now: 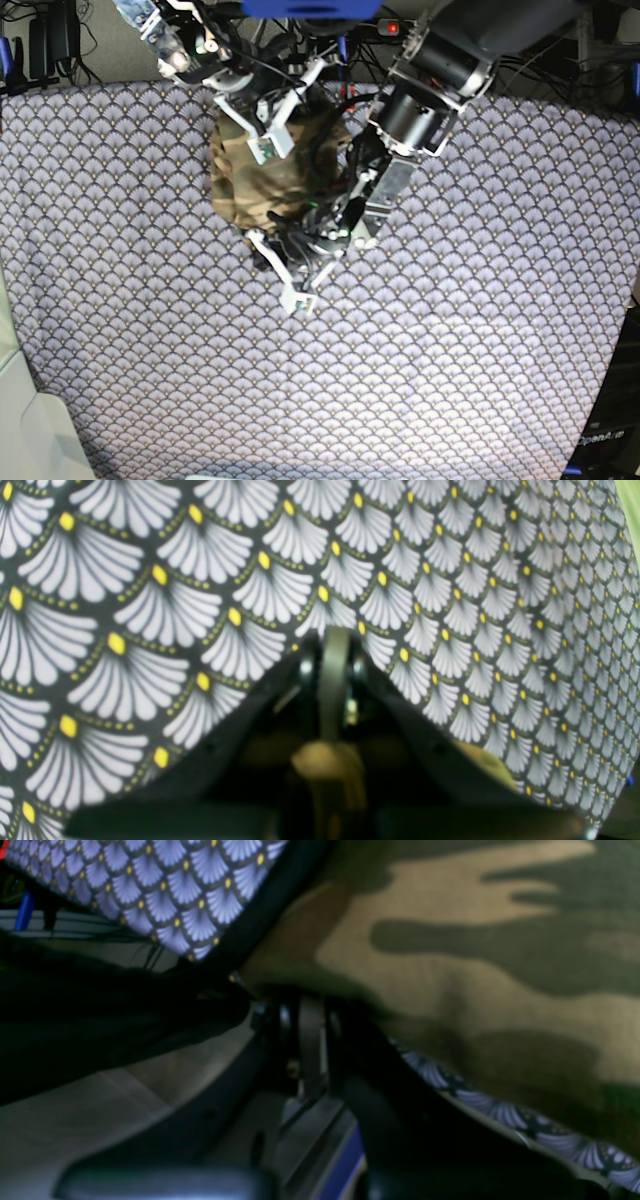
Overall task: Fold the T-shirt properly
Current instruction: 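Press and square the folded bundle with both grippers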
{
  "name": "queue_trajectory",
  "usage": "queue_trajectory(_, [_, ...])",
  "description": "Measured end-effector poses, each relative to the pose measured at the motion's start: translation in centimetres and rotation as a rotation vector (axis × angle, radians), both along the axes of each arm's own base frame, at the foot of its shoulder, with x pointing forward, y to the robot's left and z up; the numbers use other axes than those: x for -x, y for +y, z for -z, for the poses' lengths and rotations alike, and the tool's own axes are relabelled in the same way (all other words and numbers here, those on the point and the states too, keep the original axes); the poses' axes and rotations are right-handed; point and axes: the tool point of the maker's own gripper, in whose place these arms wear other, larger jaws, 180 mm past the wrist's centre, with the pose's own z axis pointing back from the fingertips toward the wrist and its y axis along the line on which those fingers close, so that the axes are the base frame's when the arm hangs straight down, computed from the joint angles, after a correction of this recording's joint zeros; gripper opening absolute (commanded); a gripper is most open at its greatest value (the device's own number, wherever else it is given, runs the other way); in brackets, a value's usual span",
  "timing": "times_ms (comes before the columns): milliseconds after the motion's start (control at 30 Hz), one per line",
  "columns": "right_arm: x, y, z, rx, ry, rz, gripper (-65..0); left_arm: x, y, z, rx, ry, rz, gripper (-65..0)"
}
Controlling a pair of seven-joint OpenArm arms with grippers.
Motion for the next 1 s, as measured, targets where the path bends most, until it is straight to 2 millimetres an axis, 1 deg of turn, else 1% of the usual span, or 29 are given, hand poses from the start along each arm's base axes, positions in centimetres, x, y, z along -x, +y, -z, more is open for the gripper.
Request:
queue_trajectory(67, [0.0, 0.0, 0.0, -0.002, -0.001, 0.001, -64.7, 0.0, 0.0, -0.7, 0.0, -0.017, 0.006, -62.8])
queue_trajectory(133, [0.0, 0.0, 0.0, -0.002, -0.001, 0.002, -64.7, -0.3, -0.1, -1.9, 0.016, -0.048, 0.009, -62.8])
queue_trajectory(167, [0.1, 0.0, 0.0, -0.003, -0.002, 0.003, -64.7, -0.7, 0.2, -2.7, 0.026, -0.064, 0.001, -62.8])
queue_trajectory(233, [0.2, -0.2, 0.1, 0.004, 0.001, 0.002, -64.7, -2.2, 1.8, -4.6, 0.036, -0.109, -0.068, -62.8])
queue_trajectory(267, [0.2, -0.7, 0.3, 0.015, -0.001, 0.001, -64.7, -2.9, 2.5, -5.6, 0.037, -0.14, -0.094, -62.8])
queue_trajectory(300, [0.4, -1.3, 0.6, 0.032, 0.001, -0.004, -64.7, -3.4, 3.2, -6.4, 0.042, -0.171, -0.109, -62.8])
queue_trajectory(333, [0.5, -1.8, 0.8, 0.047, 0.002, -0.004, -64.7, -3.4, 3.8, -6.9, 0.041, -0.189, -0.111, -62.8])
queue_trajectory(367, [0.6, -2.0, 0.9, 0.053, 0.005, -0.003, -64.7, -3.2, 4.3, -7.0, 0.038, -0.195, -0.111, -62.8])
queue_trajectory(467, [0.9, -2.4, 0.9, 0.062, 0.011, 0.011, -64.8, -1.8, 5.1, -6.0, 0.018, -0.174, -0.104, -62.8])
queue_trajectory(500, [0.7, -3.0, 1.0, 0.075, 0.016, 0.042, -64.8, -1.5, 5.3, -5.9, 0.014, -0.171, -0.099, -62.8])
queue_trajectory(533, [0.4, -3.9, 1.2, 0.095, 0.015, 0.078, -64.8, -1.4, 5.4, -6.3, 0.014, -0.183, -0.098, -62.8])
queue_trajectory(567, [0.2, -4.6, 1.3, 0.112, 0.012, 0.099, -64.8, -1.7, 5.8, -7.0, 0.024, -0.204, -0.108, -62.8])
queue_trajectory(633, [0.0, -5.7, 1.5, 0.136, 0.002, 0.116, -64.8, -2.4, 7.3, -8.8, 0.055, -0.246, -0.166, -62.8])
queue_trajectory(667, [-0.3, -6.2, 1.4, 0.146, -0.015, 0.121, -64.8, -2.4, 8.3, -9.1, 0.061, -0.25, -0.192, -62.8])
queue_trajectory(733, [-0.8, -7.6, 1.4, 0.151, -0.027, 0.179, -65.0, -1.5, 9.8, -8.6, 0.05, -0.22, -0.223, -62.8])
queue_trajectory(800, [-1.5, -9.8, 1.2, 0.156, -0.047, 0.261, -65.0, -0.4, 11.0, -7.7, 0.045, -0.188, -0.252, -62.8])
queue_trajectory(867, [-2.0, -12.5, 1.1, 0.181, -0.074, 0.331, -65.0, 0.2, 12.5, -7.4, 0.026, -0.189, -0.27, -62.8])
queue_trajectory(933, [-2.5, -15.1, 0.6, 0.213, -0.123, 0.393, -65.0, 0.3, 15.2, -7.1, -0.018, -0.182, -0.356, -62.8])
queue_trajectory(967, [-2.6, -16.1, 0.4, 0.216, -0.134, 0.421, -65.0, 0.4, 16.5, -7.0, -0.047, -0.185, -0.384, -62.8])
queue_trajectory(1000, [-2.7, -16.9, 0.2, 0.225, -0.15, 0.432, -65.0, 0.8, 17.3, -6.8, -0.062, -0.188, -0.383, -62.8])
